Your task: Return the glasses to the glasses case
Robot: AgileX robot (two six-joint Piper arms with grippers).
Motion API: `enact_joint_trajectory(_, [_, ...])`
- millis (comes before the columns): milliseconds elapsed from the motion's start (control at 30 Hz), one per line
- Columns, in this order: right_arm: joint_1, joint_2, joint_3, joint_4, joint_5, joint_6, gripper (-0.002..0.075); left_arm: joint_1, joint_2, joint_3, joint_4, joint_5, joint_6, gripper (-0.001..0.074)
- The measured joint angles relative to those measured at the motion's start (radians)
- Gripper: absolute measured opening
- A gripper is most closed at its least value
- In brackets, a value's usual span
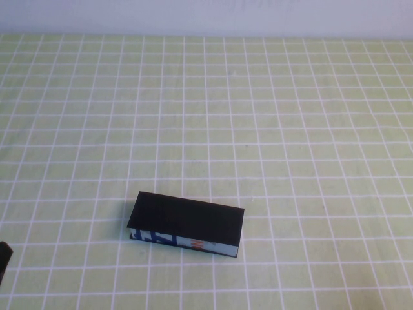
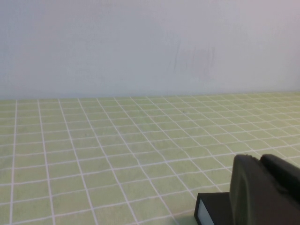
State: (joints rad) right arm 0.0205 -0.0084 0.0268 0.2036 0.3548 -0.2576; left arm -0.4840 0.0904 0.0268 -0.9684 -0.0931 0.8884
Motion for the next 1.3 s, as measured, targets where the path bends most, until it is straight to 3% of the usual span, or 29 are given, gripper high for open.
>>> enact_joint_trajectory(233, [0.0,0.0,0.0,0.0,0.0,0.0,-0.0011,0.0,0.0,0.0,0.008,0.0,-0.002,-0.0002])
enact_joint_trajectory(367, [0.0,0.0,0.0,-0.002,0.0,0.0,-0.0011,0.027,0.0,0.0,0.256,-0.041,-0.147,-0.0002])
enact_joint_trajectory(533, [0.0,0.0,0.0,-0.002,0.0,0.0,-0.0011,0.212,-0.011,0.0,0.596,-0.046,-0.463,-0.0002])
enact_joint_trajectory(733, [0.0,0.0,0.0,-0.002,0.0,0.0,-0.0011,0.428,-0.092,0.0,0.932,0.162,-0.845,-0.0002])
enact_joint_trajectory(967, [0.0,-0.001,0.0,-0.002,0.0,0.0,-0.0011,0.442,-0.099,0.0,0.988,0.436,-0.899,-0.0002])
enact_joint_trajectory(1300, [0.0,-0.001,0.0,-0.002,0.0,0.0,-0.0011,0.443,-0.099,0.0,0.99,0.48,-0.899,-0.0002])
